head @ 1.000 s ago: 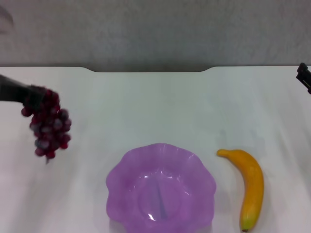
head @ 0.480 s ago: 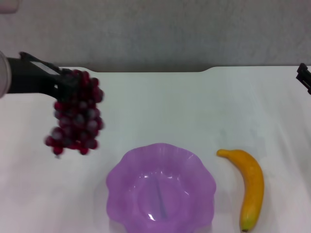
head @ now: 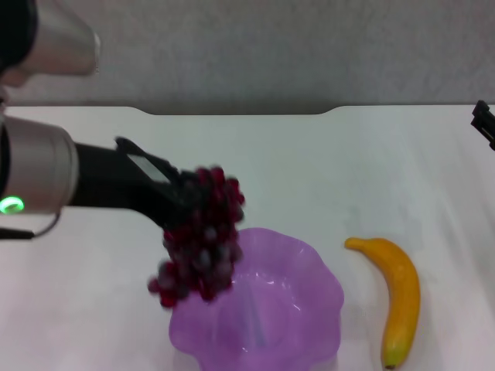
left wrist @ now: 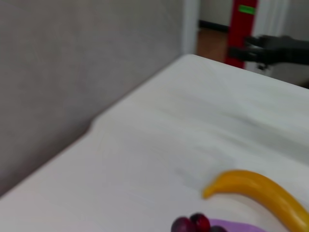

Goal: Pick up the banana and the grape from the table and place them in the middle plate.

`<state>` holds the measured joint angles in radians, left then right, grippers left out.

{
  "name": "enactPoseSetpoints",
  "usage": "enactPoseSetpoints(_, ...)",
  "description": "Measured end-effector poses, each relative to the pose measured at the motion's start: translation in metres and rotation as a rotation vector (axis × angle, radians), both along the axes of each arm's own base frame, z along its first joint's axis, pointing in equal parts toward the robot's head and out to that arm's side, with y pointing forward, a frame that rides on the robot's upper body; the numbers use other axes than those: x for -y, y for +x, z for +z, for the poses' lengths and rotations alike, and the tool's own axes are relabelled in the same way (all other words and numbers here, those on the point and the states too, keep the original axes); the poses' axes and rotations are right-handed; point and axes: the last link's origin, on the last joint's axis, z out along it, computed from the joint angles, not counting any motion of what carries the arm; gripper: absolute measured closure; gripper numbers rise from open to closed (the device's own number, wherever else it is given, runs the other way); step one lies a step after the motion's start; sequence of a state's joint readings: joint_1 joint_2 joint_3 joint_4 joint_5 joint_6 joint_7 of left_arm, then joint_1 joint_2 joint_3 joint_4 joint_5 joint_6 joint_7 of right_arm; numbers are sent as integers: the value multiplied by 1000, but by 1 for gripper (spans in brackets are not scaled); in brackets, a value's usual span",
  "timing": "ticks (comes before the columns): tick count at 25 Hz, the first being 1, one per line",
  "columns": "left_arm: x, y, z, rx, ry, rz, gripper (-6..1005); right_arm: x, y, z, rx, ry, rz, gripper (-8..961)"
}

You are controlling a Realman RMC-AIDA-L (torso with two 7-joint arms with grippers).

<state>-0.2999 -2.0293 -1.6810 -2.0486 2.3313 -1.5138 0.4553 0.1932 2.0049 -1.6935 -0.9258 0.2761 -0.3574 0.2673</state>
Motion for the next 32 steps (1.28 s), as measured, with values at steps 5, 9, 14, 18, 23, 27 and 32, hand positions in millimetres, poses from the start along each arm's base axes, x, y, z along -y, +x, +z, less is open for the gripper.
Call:
enactPoseSetpoints(5, 9, 0, -23, -34, -91, -10, 839, 0, -1, 0, -1, 1, 3, 88)
enactPoseSetpoints(9, 14, 3, -43, -63, -173, -26, 840, 0, -1, 0, -1, 1, 3, 88)
enactPoseSetpoints(14, 13, 4, -61, -80, -233, -31, 840, -1, -2, 0, -1, 1, 5, 88)
enactPoseSetpoints(18, 8, 2, -79, -94, -272, -31, 840, -1, -2, 0, -1, 1, 7, 88)
enactPoseSetpoints(23, -2, 2, -97, -106, -290, -35, 839, -3, -4, 0, 0, 0, 12, 88)
enactPoseSetpoints(27, -9, 6, -103, -104, -283, -49, 839, -3, -4, -1, 1, -3, 12, 88)
enactPoseSetpoints(32, -17, 11, -103, -102, -254, -70, 839, -3, -4, -1, 1, -3, 11, 88)
